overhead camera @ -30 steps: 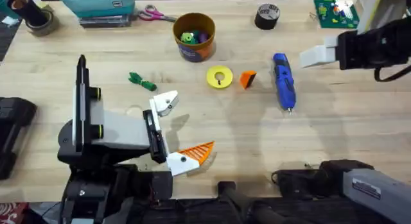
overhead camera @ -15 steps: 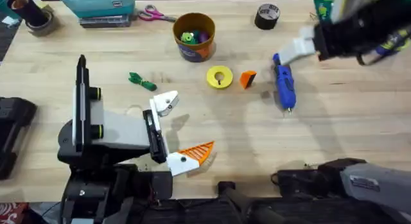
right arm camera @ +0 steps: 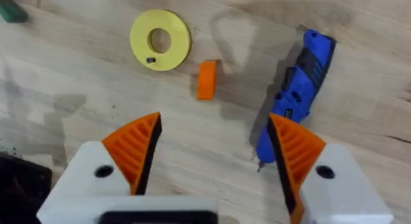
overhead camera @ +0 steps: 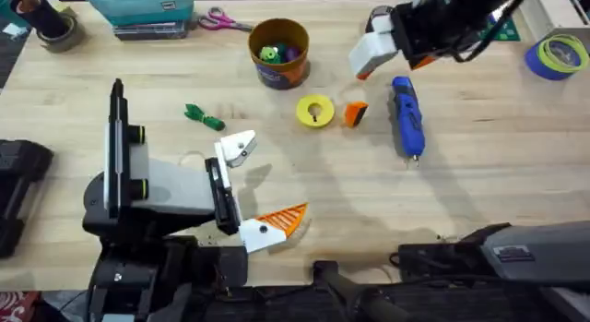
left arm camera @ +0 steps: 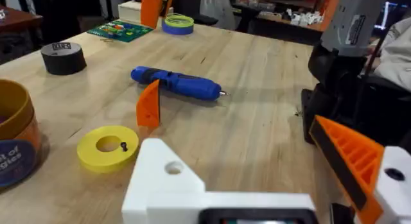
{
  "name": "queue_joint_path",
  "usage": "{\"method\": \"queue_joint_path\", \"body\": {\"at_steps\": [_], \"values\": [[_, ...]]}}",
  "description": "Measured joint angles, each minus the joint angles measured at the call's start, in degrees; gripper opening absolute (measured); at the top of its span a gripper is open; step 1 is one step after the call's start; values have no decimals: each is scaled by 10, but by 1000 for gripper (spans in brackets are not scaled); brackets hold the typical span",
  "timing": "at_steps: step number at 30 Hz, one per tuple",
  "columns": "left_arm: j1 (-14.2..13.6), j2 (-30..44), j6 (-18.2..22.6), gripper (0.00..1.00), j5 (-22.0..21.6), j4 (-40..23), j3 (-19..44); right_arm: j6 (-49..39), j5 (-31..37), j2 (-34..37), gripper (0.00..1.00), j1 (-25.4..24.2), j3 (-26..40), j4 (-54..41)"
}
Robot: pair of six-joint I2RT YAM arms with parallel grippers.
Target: Pick up the gripper from the table and insert it into the empty holder that is missing its gripper. Then pick up a screw, insert it into the mounting hole, and use the screwdriver to tighten it. Finally, clean up the table by picking up the vegetable and placing it into the bucket.
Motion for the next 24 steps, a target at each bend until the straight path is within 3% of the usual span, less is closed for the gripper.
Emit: {"method": "queue_joint_path", "body": {"at_steps": [7,19,24], "values": [[0,0,0,985,0,0,0,-5,0,6,997,19,-5,8],[0,0,0,986,0,0,0,-13,0,7,996,20,-96,68],[0,0,0,986,0,0,0,-14,0,44,996,20,-97,85]]}}
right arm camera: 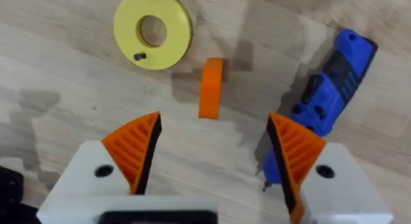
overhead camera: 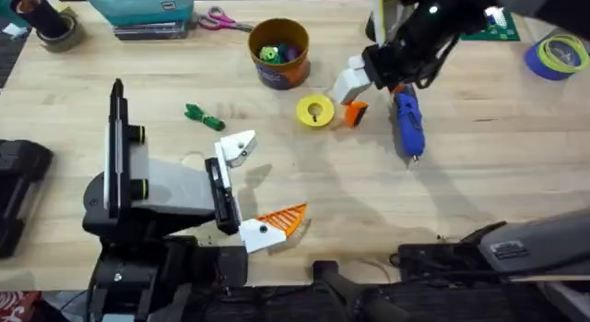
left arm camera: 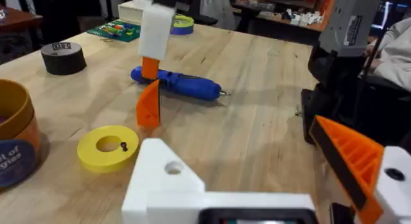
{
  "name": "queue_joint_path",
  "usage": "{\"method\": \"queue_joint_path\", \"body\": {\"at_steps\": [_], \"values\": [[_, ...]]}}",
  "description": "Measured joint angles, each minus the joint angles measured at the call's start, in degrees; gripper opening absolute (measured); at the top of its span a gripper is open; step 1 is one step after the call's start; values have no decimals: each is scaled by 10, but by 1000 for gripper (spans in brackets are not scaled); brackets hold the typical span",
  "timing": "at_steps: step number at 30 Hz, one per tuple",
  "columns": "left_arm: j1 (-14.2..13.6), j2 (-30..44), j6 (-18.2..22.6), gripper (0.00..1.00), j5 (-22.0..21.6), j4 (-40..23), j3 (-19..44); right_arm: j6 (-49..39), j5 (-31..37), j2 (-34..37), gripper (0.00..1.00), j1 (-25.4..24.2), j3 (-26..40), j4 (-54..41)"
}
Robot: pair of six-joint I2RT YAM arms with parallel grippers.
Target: Pick up the gripper from the table and insert it into the empty holder that is missing its gripper. Then pick up a screw, insert it into the mounting hole, and use the screwdriver to tighten it. Finally, clean up the table by picking up the vegetable and placing it into the bucket.
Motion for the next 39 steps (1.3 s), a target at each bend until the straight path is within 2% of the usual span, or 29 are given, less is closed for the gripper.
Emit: {"method": "queue_joint_path", "body": {"at_steps": [8,31,34,36,38,39], "values": [[0,0,0,986,0,0,0,0,0,43,996,0,-1,15],[0,0,0,986,0,0,0,-4,0,106,986,0,-2,26],[0,0,0,986,0,0,0,-7,0,113,904,0,-2,26],[0,0,0,986,0,0,0,-9,0,115,760,0,-2,27],[0,0,0,986,0,0,0,-10,0,116,551,0,-2,27],[0,0,0,986,0,0,0,-11,0,116,253,0,-2,28]]}}
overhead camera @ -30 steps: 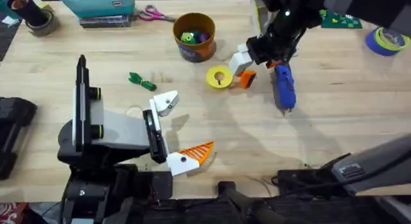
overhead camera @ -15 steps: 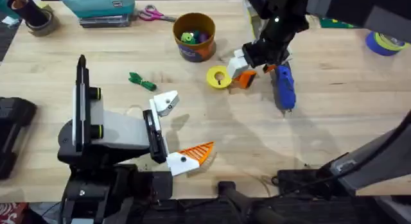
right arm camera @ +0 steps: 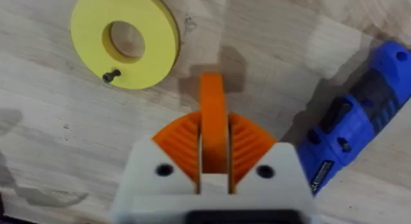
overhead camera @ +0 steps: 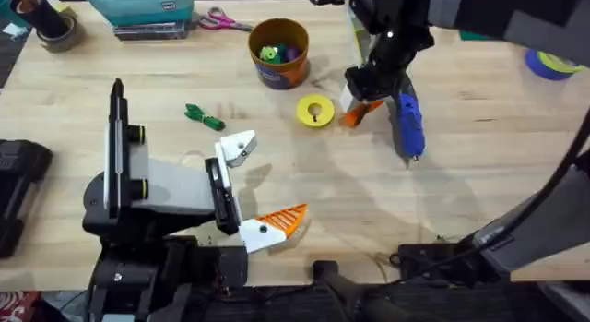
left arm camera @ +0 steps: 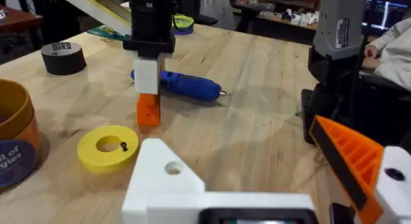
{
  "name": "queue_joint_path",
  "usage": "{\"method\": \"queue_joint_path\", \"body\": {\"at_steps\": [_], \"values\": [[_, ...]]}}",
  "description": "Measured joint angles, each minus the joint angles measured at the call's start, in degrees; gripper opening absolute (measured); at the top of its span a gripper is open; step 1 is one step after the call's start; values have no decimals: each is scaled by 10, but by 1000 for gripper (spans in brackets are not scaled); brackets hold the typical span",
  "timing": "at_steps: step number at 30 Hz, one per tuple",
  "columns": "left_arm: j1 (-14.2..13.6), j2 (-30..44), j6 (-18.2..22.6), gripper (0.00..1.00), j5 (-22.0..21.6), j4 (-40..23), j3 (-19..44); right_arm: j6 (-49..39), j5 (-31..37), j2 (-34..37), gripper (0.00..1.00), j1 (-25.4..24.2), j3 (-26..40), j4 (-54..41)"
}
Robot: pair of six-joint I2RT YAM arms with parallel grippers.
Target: Pick up the gripper from the table and insert it into the empty holder that is missing its gripper. Then pick up a screw, insert it into the mounting hole, and use the screwdriver to tighten it. Finally, clean up the table by picking up the vegetable and placing it into the bucket.
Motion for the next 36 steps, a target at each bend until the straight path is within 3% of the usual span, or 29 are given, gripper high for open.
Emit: {"method": "queue_joint_path", "body": {"at_steps": [2,3,19,32,36], "values": [[0,0,0,985,0,0,0,3,0,0,40,0,0,5],[0,0,0,987,0,0,0,3,0,0,16,0,0,8],[0,0,0,986,0,0,0,3,0,-17,9,0,-2,9],[0,0,0,986,0,0,0,19,-2,-176,9,0,-2,-21],[0,0,0,986,0,0,0,27,-35,-238,9,-2,-2,-4]]}}
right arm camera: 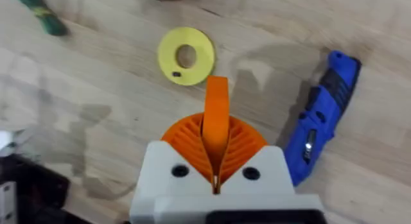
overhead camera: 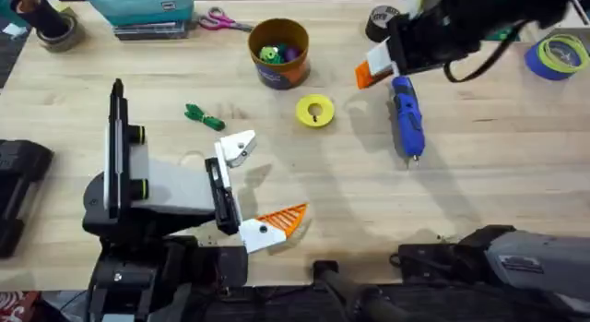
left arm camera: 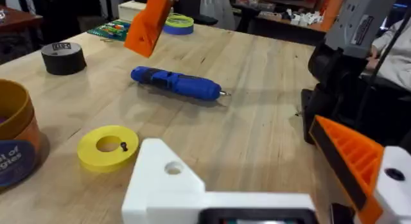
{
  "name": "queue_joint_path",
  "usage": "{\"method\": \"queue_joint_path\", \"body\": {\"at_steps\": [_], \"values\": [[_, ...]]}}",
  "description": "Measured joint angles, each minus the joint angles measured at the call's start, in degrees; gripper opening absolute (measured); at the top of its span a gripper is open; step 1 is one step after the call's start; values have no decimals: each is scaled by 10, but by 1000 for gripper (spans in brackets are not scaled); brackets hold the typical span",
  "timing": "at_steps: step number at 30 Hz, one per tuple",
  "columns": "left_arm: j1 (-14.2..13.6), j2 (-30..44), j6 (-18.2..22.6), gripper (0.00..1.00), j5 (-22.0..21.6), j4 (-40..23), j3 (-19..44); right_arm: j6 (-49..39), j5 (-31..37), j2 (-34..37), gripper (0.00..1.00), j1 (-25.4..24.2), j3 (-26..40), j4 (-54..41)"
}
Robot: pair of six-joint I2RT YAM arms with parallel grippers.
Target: Pick up the gripper from the table and insert it into the empty holder that is missing its gripper. Then pick up a screw, insert it into the mounting hole, and use the screwdriver to tighten it. Finally, clean up the table by picking up the vegetable and placing it into the bucket.
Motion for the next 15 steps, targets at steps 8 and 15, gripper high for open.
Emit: {"method": "queue_joint_path", "body": {"at_steps": [8,15], "values": [[0,0,0,986,0,0,0,4,-206,-19,9,-70,-21,97],[0,0,0,986,0,0,0,21,-354,-33,9,-110,-112,242]]}}
